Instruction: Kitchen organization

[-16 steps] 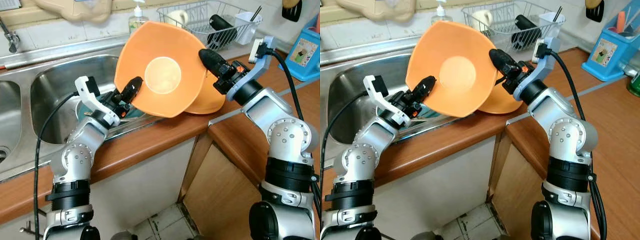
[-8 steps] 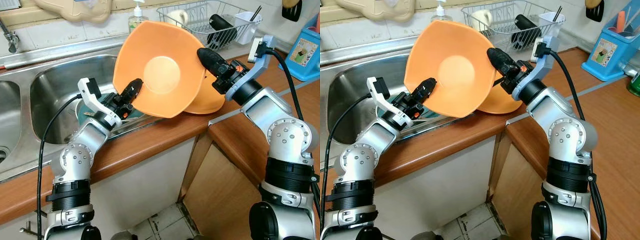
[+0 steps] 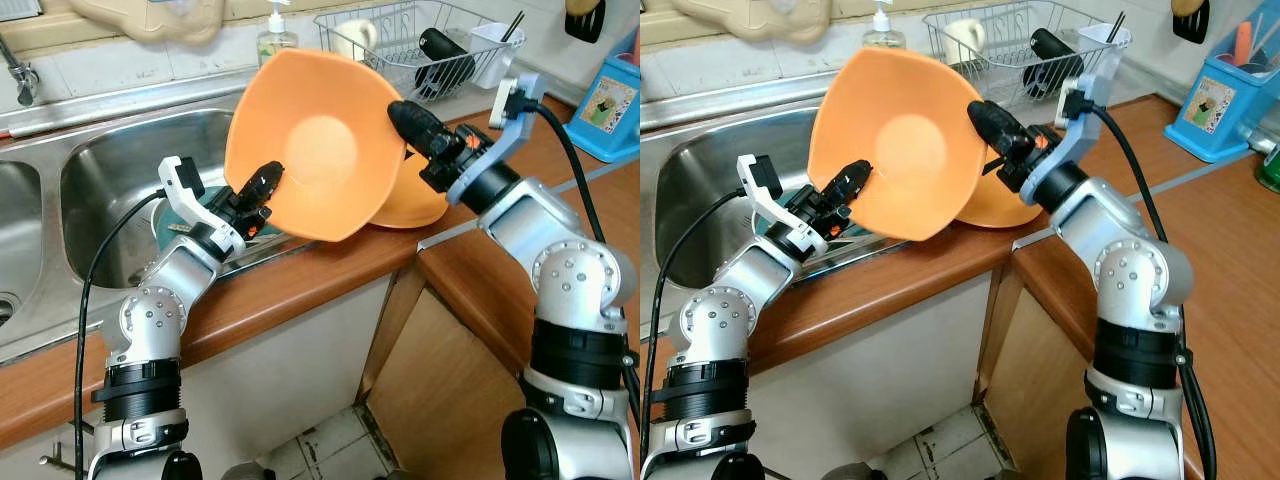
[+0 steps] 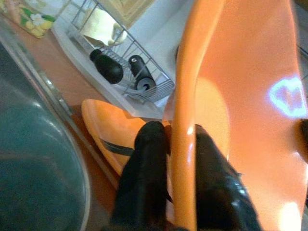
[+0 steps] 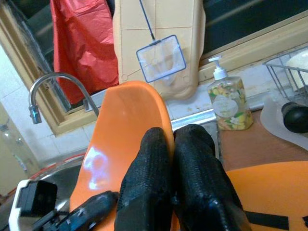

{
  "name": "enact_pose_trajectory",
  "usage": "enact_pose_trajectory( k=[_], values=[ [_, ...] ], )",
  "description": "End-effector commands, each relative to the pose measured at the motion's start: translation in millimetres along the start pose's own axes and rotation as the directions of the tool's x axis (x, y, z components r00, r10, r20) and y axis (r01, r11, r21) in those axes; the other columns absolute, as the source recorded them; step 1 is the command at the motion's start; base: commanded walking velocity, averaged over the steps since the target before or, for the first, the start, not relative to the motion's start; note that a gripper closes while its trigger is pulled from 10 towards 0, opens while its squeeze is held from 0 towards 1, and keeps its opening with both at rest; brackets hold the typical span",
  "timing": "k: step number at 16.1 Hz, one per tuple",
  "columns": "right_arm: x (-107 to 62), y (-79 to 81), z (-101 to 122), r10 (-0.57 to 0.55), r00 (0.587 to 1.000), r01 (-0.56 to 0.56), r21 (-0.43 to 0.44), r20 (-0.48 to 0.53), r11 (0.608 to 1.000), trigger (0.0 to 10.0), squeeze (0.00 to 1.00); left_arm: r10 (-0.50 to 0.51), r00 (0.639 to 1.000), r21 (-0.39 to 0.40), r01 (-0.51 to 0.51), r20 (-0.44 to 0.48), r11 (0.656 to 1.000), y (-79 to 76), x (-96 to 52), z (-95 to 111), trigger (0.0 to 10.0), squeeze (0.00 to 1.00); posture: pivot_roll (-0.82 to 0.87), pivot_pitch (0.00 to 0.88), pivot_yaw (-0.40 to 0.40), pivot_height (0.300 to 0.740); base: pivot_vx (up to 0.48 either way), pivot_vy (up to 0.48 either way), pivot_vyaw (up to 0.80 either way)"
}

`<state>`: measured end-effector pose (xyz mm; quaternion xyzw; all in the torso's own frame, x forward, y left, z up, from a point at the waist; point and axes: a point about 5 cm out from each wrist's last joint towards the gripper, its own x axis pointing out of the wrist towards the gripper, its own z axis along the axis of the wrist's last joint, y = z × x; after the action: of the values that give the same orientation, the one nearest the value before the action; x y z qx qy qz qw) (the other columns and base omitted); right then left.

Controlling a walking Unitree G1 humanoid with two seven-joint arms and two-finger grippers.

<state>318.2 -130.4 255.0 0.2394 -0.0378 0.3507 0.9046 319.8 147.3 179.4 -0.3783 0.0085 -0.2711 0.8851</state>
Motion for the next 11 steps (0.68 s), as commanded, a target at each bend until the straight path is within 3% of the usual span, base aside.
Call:
enact_pose_trajectory(
  k=[1, 3, 6, 11],
  values=[
    [-0.3, 7.3, 10, 0.039, 0.998, -0.038, -0.038, 0.039, 0.999, 0.0, 0.00, 0.004, 1.000, 0.012, -0.004, -0.007, 1.000, -0.8, 0.7, 1, 0.0, 0.00, -0.10, 0.000, 0.038, 0.740, 0.000, 0.000, 0.00],
    [-0.7, 8.3, 9, 0.041, 0.999, -0.040, -0.062, 0.026, 0.997, 0.0, 0.00, 0.017, 1.000, 0.014, -0.017, -0.002, 1.000, 0.1, 0.5, 2, 0.0, 0.00, -0.10, 0.000, 0.036, 0.740, 0.000, 0.000, 0.00],
    [1.4, 17.4, 6, 0.060, 0.998, -0.065, -0.196, -0.033, 0.978, 0.0, 0.00, 0.061, 0.998, 0.018, -0.061, 0.002, 0.998, 4.8, 1.2, 2, 0.0, 0.00, -0.10, 0.000, 0.035, 0.740, 0.000, 0.000, 0.00],
    [3.1, 18.0, 5, 0.059, 0.997, -0.067, -0.228, -0.040, 0.971, 0.0, 0.00, 0.064, 0.998, 0.039, -0.064, -0.005, 0.997, 4.5, 0.7, 2, 0.0, 0.00, -0.10, 0.000, 0.031, 0.740, 0.000, 0.000, 0.00]
  ],
)
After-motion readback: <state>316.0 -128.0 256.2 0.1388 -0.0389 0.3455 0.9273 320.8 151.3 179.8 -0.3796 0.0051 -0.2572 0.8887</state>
